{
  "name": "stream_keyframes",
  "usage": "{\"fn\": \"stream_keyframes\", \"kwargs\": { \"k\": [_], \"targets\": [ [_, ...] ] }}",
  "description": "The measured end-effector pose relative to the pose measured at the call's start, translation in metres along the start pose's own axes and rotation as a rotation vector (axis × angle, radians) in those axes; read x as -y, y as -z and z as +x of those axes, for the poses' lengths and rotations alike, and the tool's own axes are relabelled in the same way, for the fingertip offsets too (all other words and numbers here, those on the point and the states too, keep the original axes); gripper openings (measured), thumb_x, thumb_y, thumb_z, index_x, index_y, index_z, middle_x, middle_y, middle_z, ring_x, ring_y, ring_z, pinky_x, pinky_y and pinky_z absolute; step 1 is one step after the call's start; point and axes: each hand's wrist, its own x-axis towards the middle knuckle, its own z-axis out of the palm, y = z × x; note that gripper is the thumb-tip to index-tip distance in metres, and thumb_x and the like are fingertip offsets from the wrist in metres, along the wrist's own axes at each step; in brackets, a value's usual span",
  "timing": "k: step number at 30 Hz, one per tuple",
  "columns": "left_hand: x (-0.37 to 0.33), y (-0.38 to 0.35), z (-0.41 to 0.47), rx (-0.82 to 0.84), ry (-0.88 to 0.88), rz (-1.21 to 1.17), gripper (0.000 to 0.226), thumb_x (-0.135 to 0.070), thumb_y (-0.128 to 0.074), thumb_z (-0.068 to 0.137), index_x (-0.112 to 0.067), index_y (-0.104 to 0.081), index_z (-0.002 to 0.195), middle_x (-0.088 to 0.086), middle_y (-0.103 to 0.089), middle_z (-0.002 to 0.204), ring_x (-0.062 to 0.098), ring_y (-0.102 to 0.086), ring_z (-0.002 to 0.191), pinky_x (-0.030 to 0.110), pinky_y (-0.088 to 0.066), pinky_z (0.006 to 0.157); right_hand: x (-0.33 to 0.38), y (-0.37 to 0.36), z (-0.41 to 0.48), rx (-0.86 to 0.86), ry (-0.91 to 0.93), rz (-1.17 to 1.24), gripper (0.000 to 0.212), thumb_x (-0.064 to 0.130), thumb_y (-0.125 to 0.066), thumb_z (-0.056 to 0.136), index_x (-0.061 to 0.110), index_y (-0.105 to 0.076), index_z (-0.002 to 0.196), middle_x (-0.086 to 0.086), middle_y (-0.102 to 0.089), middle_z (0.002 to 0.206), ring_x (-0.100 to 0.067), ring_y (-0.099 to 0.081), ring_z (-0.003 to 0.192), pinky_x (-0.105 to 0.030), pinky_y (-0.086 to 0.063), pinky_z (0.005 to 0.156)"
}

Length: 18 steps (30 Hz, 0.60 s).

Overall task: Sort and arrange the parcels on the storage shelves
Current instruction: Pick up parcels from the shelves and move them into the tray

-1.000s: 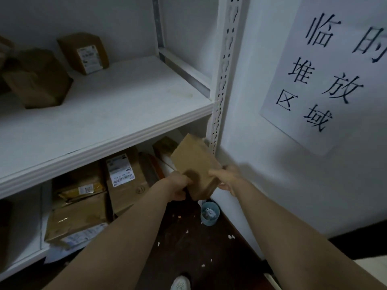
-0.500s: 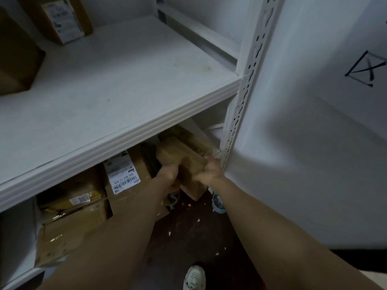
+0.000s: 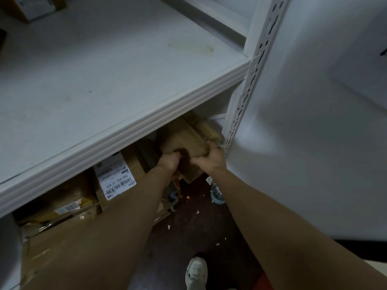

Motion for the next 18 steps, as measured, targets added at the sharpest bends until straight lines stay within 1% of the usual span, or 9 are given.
{"fn": "stream_keyframes", "kwargs": {
  "k": [1, 3, 4, 7, 10, 12, 14, 16, 18],
  "targets": [
    [0.001, 0.004, 0.001, -0.040, 0.009, 0.001, 0.043, -0.023, -0.043, 0.101, -0.003, -0.041, 0.138, 0.014, -0.052, 0.129, 0.033, -0.051, 0.120, 0.039, -0.044, 0.101, -0.001, 0.000, 0.001, -0.009, -0.011, 0.093, 0.092, 0.038, -0.080, 0.061, 0.021, -0.039, 0.142, -0.005, -0.045, 0.134, -0.026, -0.051, 0.118, -0.039, -0.046, 0.102],
    [0.002, 0.012, 0.005, -0.103, 0.032, -0.029, 0.051, -0.032, -0.045, 0.099, -0.005, -0.039, 0.141, 0.013, -0.048, 0.138, 0.034, -0.047, 0.125, 0.042, -0.039, 0.107, 0.000, 0.002, 0.000, -0.027, -0.052, 0.324, 0.077, 0.032, -0.076, 0.073, 0.024, -0.042, 0.141, -0.003, -0.052, 0.130, -0.021, -0.054, 0.112, -0.036, -0.046, 0.100],
    [0.002, 0.017, 0.005, -0.113, 0.042, -0.071, 0.052, -0.038, -0.047, 0.097, -0.007, -0.041, 0.139, 0.014, -0.049, 0.136, 0.033, -0.048, 0.123, 0.042, -0.040, 0.106, 0.002, 0.004, -0.002, -0.023, -0.083, 0.417, 0.068, 0.032, -0.073, 0.078, 0.025, -0.044, 0.139, -0.001, -0.053, 0.128, -0.020, -0.053, 0.110, -0.035, -0.046, 0.096],
    [-0.003, 0.025, -0.006, -0.043, 0.081, -0.307, 0.051, -0.051, -0.054, 0.089, -0.015, -0.048, 0.123, 0.014, -0.057, 0.113, 0.031, -0.057, 0.103, 0.042, -0.047, 0.096, 0.009, 0.008, -0.007, 0.048, -0.197, 0.550, 0.050, 0.046, -0.068, 0.082, 0.029, -0.051, 0.126, -0.003, -0.055, 0.126, -0.025, -0.054, 0.112, -0.034, -0.050, 0.077],
    [-0.005, 0.028, -0.024, 0.096, 0.114, -0.422, 0.056, -0.061, -0.057, 0.081, -0.015, -0.056, 0.112, 0.015, -0.061, 0.109, 0.032, -0.060, 0.100, 0.044, -0.049, 0.086, 0.013, 0.011, -0.014, 0.095, -0.293, 0.654, 0.050, 0.050, -0.065, 0.083, 0.023, -0.050, 0.121, -0.011, -0.058, 0.120, -0.028, -0.058, 0.107, -0.033, -0.050, 0.066],
    [-0.002, 0.032, -0.031, 0.164, 0.121, -0.453, 0.059, -0.062, -0.061, 0.076, -0.017, -0.057, 0.115, 0.016, -0.063, 0.112, 0.033, -0.060, 0.102, 0.043, -0.050, 0.081, 0.013, 0.013, -0.017, 0.133, -0.303, 0.651, 0.049, 0.051, -0.062, 0.085, 0.019, -0.048, 0.120, -0.010, -0.059, 0.110, -0.029, -0.059, 0.104, -0.034, -0.050, 0.069],
    [0.002, 0.036, -0.032, 0.160, 0.102, -0.483, 0.061, -0.057, -0.065, 0.076, -0.017, -0.056, 0.121, 0.017, -0.063, 0.114, 0.034, -0.062, 0.102, 0.043, -0.052, 0.077, 0.009, 0.013, -0.020, 0.175, -0.332, 0.653, 0.045, 0.051, -0.058, 0.088, 0.020, -0.045, 0.119, -0.008, -0.059, 0.105, -0.030, -0.060, 0.101, -0.038, -0.052, 0.077],
    [0.003, 0.037, -0.032, 0.105, 0.088, -0.488, 0.071, -0.055, -0.072, 0.070, -0.016, -0.053, 0.126, 0.017, -0.064, 0.115, 0.035, -0.063, 0.101, 0.045, -0.054, 0.078, 0.009, 0.009, -0.028, 0.189, -0.361, 0.665, 0.051, 0.053, -0.055, 0.091, 0.023, -0.043, 0.130, -0.011, -0.056, 0.122, -0.033, -0.058, 0.109, -0.044, -0.052, 0.088],
    [0.001, 0.034, -0.032, -0.010, 0.089, -0.414, 0.097, -0.059, -0.079, 0.054, -0.018, -0.045, 0.135, 0.015, -0.059, 0.123, 0.036, -0.061, 0.103, 0.050, -0.053, 0.083, 0.006, 0.004, -0.033, 0.098, -0.237, 0.538, 0.053, 0.045, -0.054, 0.093, 0.032, -0.038, 0.142, -0.008, -0.042, 0.145, -0.031, -0.047, 0.126, -0.049, -0.045, 0.102]
  ]
}}
